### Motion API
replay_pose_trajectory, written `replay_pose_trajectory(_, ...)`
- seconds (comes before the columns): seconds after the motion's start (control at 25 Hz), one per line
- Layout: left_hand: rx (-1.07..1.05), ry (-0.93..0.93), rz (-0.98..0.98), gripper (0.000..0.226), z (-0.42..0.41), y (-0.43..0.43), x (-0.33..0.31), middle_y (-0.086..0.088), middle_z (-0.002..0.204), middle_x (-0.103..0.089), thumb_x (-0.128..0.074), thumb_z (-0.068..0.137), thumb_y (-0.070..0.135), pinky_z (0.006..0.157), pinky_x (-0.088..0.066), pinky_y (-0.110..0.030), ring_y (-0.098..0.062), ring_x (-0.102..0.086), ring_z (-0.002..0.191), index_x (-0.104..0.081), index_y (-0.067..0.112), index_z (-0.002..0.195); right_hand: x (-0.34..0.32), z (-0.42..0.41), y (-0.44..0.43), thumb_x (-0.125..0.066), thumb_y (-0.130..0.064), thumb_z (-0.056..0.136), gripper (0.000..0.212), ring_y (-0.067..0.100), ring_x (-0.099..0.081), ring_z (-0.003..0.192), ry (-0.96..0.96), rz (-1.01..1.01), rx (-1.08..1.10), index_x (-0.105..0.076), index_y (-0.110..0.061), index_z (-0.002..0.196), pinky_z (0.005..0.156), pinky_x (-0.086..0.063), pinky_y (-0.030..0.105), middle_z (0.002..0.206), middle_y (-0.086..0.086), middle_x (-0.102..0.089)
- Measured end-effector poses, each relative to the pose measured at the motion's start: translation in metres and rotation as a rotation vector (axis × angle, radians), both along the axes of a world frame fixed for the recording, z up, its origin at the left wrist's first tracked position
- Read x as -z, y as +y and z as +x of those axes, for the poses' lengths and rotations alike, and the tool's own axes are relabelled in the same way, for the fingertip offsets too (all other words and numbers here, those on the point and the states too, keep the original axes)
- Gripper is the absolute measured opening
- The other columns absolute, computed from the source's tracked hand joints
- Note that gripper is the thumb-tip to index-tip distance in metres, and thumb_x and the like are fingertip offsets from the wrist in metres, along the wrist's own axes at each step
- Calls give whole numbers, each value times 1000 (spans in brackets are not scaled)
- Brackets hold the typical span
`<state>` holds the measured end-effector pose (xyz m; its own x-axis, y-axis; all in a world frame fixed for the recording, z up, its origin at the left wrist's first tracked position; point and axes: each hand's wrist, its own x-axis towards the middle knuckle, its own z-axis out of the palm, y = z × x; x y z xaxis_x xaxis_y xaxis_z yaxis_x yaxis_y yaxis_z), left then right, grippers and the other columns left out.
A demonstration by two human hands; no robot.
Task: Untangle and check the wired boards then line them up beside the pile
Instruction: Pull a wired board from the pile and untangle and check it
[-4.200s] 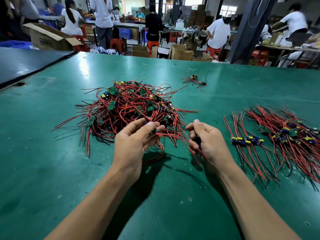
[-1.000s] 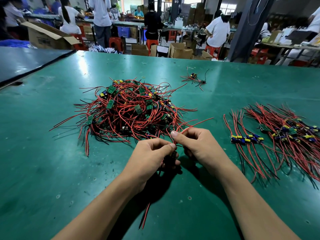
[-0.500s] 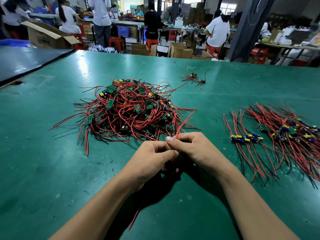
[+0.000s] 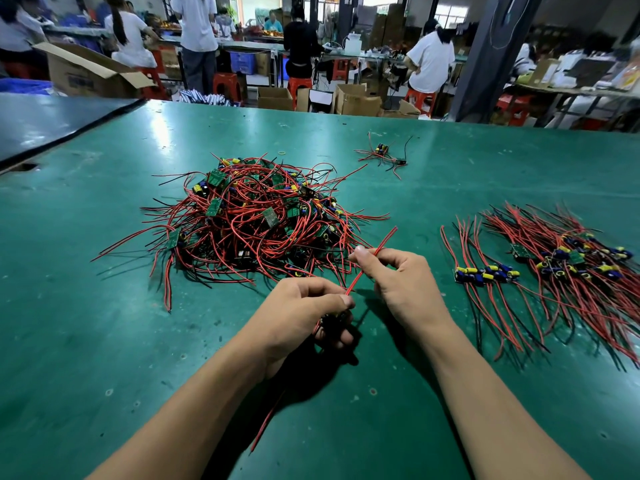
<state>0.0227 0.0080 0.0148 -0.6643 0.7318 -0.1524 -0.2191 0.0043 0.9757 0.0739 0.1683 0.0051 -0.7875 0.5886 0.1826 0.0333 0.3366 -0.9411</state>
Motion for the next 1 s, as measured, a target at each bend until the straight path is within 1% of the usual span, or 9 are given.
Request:
replay_pose_trajectory(0.12,-22,-17,-17,11,-1,0,0,-15,67,-61,-61,90,0,46,-52,-26,-25,-62,47,-65,-10,93,-1,-5,-10,-60,-46,96,42,7,-30,43,65,-242,-12,-75,-20,66,41,-25,15,53,-4,-39)
replay_pose_trajectory(0.24,-37,4,-32,11,0,0,2,-14,69,-62,-62,89,0,46,-54,-28,-27,-63,48,-68,-8,92,-6,-8,-15,-54,-49,99,60,8,-28,36,28,-471,-16,-61,-19,48,36,-21,16,49,-3,-32)
replay_pose_trajectory(0.32,-44,41,-34,9,1,2,4,-13,69,-59,-64,89,0,54,-56,-35,-26,-63,50,-69,-6,88,-9,-7,-14,-53,-48,100,61,7,-27,33,1,-624,-41,-55,-19,46,34,-20,15,47,-4,-31)
replay_pose_trajectory(0.4,-57,67,-32,8,2,3,6,-9,65,-58,-64,89,1,59,-57,-37,-24,-62,50,-69,-5,86,-10,-6,-11,-53,-47,99,55,6,-27,32,11,-737,-73,-58,-19,52,32,-21,16,49,-5,-34)
replay_pose_trajectory(0.52,-90,66,-17,10,2,3,7,-8,62,-61,-64,90,4,55,-56,-34,-24,-63,49,-69,-3,87,-8,-4,-9,-57,-52,95,46,6,-30,36,-30,-630,-151,-74,-15,74,37,-24,17,55,-7,-40)
replay_pose_trajectory(0.64,-125,45,12,13,3,2,6,-14,65,-64,-62,92,8,46,-54,-31,-24,-63,47,-69,-3,88,-3,0,-18,-67,-52,86,41,14,-49,43,-90,-577,-355,-78,-14,95,43,-44,24,60,3,-56)
replay_pose_trajectory(0.72,-141,20,36,14,3,2,5,-14,66,-63,-62,92,8,42,-53,-27,-22,-61,45,-69,-2,85,-1,1,-22,-70,-47,85,38,21,-58,50,-97,-592,-419,-77,-11,97,45,-51,29,71,12,-65)
replay_pose_trajectory(0.84,-130,7,46,13,3,2,5,-13,67,-65,-64,91,8,43,-52,-26,-21,-61,45,-71,1,83,-2,1,-22,-67,-44,91,36,23,-59,49,-103,-591,-387,-77,-9,92,45,-51,29,68,14,-66)
replay_pose_trajectory(1.0,-114,19,43,17,3,4,5,-15,67,-64,-64,91,7,41,-50,-24,-20,-61,45,-72,7,77,-4,-1,-19,-55,-39,101,39,5,-45,33,-88,-543,-292,-76,-7,94,36,-36,14,44,-5,-50)
